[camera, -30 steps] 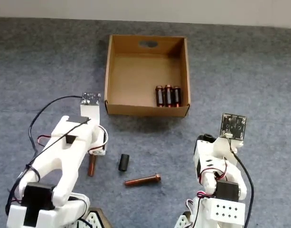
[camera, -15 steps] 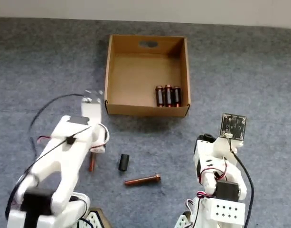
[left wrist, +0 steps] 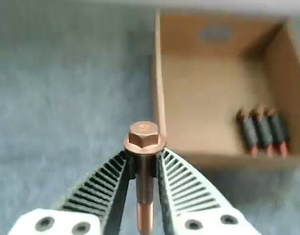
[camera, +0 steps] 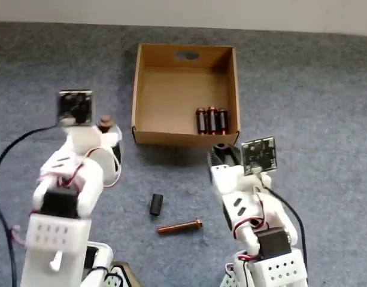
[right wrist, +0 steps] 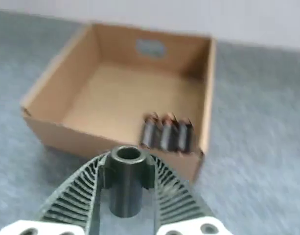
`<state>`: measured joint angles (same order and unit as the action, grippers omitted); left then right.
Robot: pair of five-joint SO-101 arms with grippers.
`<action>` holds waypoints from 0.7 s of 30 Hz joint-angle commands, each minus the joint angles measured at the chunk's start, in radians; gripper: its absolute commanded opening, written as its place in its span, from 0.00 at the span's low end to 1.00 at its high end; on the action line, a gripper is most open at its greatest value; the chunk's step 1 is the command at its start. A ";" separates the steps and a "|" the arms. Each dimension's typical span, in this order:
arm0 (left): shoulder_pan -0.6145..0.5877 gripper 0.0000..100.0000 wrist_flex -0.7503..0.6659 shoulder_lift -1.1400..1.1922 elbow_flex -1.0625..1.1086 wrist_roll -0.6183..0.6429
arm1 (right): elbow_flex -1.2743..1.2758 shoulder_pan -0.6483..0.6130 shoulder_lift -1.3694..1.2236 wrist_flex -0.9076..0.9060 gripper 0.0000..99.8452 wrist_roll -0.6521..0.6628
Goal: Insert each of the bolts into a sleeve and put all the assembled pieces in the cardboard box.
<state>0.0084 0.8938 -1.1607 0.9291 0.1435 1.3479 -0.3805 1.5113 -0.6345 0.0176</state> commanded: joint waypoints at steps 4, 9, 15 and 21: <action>0.065 0.01 -0.140 -0.208 -0.005 0.115 | -0.008 -0.131 0.005 0.223 0.01 -0.003; 0.214 0.01 -0.227 -0.239 -0.005 0.222 | 0.076 -0.170 0.007 0.381 0.01 -0.003; 0.331 0.01 -0.397 -0.239 -0.004 0.227 | 0.134 -0.165 0.012 0.483 0.01 -0.003; 0.421 0.01 -0.554 -0.237 0.038 0.227 | 0.142 -0.150 0.013 0.493 0.01 -0.005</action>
<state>0.3813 0.4135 -1.3848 0.9551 0.3613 1.4983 -0.5386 1.5098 -0.1665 0.0176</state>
